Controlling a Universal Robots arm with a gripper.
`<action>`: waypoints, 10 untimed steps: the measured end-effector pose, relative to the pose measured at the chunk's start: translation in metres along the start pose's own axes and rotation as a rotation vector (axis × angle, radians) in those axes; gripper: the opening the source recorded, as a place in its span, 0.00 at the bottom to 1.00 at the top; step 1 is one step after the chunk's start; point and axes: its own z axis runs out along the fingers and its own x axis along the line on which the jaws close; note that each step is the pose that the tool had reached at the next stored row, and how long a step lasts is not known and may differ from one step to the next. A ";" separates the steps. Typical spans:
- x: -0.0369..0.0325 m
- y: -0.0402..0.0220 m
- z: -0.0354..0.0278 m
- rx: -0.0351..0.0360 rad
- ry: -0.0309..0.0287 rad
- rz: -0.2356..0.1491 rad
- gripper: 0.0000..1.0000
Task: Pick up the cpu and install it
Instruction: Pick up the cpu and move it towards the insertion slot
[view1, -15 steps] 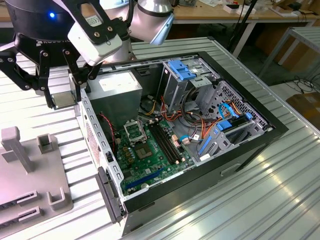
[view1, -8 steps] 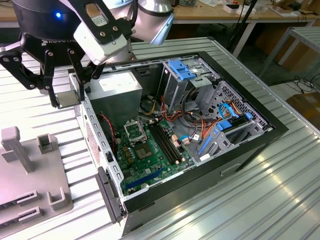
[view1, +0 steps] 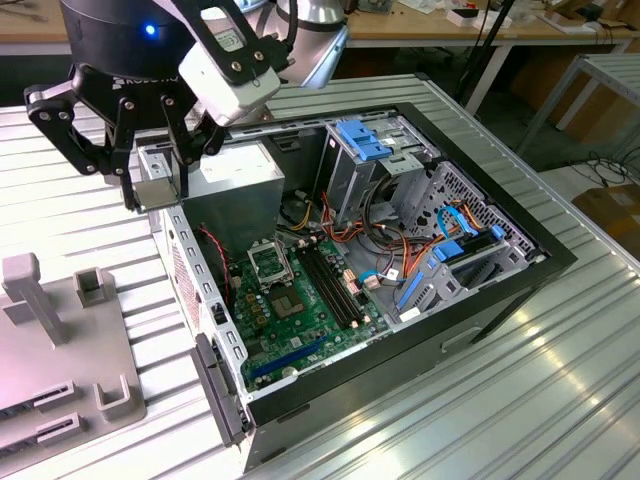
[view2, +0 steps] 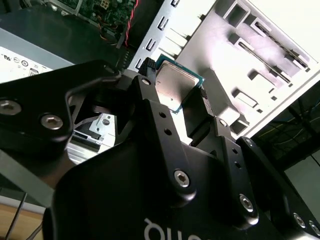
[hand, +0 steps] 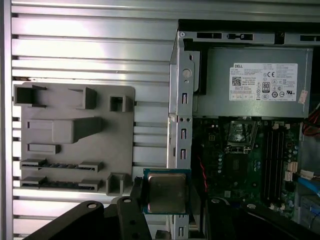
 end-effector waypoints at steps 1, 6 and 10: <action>-0.0015 -0.0001 -0.0001 0.0000 0.0000 0.000 0.47; -0.0106 -0.0004 -0.0003 0.0001 0.0000 0.000 0.47; -0.0164 -0.0007 -0.0005 0.0001 0.0001 0.000 0.47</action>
